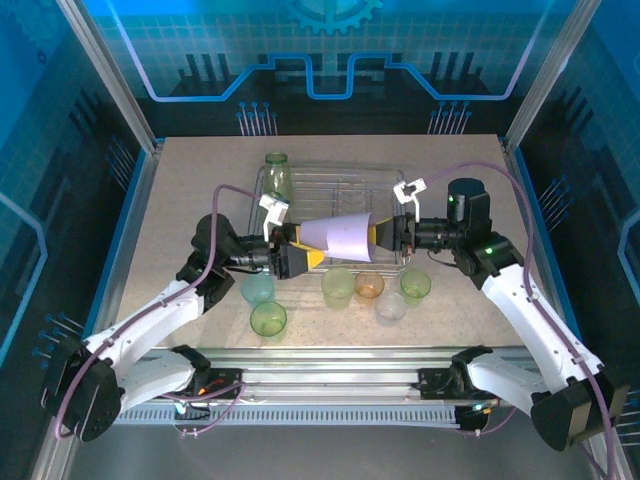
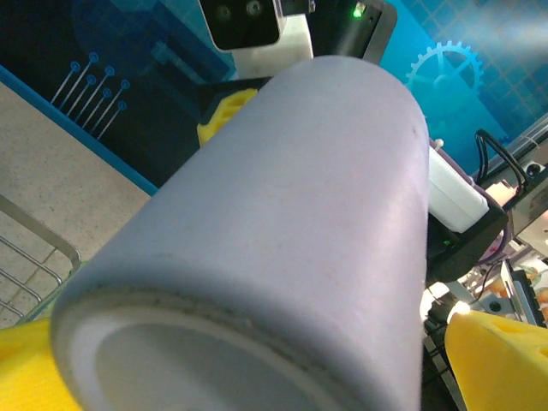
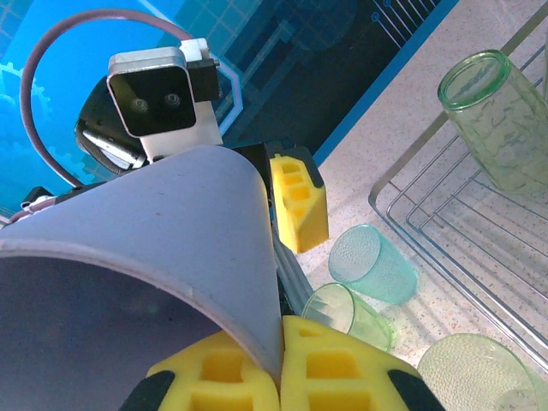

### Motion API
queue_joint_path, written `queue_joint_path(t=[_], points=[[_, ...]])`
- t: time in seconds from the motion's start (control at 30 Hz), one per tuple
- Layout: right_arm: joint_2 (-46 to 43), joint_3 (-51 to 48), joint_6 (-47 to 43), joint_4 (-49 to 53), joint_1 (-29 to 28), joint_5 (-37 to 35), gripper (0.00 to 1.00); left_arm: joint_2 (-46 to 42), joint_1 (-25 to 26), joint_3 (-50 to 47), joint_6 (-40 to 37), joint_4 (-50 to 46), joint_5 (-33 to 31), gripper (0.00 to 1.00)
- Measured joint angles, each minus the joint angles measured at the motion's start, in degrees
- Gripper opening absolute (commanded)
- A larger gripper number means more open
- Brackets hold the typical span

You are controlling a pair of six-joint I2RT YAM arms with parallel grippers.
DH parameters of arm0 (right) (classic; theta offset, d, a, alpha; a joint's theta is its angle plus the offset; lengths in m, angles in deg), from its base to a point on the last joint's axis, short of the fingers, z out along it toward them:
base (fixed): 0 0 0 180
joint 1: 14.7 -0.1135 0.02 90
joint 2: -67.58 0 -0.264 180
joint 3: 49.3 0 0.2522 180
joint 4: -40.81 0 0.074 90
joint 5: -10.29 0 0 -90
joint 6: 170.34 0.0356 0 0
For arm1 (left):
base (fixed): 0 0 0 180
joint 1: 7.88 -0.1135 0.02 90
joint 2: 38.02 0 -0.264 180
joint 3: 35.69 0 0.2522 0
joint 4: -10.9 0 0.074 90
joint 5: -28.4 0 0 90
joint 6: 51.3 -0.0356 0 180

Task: Load the cups into the dish rack

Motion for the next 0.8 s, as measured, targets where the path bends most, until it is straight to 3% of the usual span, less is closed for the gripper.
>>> queue_joint_path(t=[0.23,0.43,0.53,0.57,0.67,0.8], points=[[2.05,0.28,0.96,-2.56,-0.2,1.11,0.0,0.2,0.39,2.47,0.15,-0.94,0.92,0.98],[2.49,0.44,1.88,-4.68,-0.74,2.14,0.0,0.22,0.39,3.34,1.05,-1.11,1.64,0.82],[3.15,0.98,1.97,-4.7,-1.29,2.62,0.0,0.26,0.39,3.34,1.03,-1.33,1.81,0.8],[3.39,1.2,1.97,-4.68,-1.44,2.62,0.0,0.26,0.39,3.34,1.03,-1.36,1.84,0.8],[3.96,1.49,1.95,-4.63,-1.62,2.6,0.0,0.26,0.39,3.34,0.81,-1.38,1.84,0.92],[4.74,1.55,1.88,-4.5,-2.19,2.12,0.0,0.2,0.46,3.98,-0.09,-3.19,1.79,0.95]])
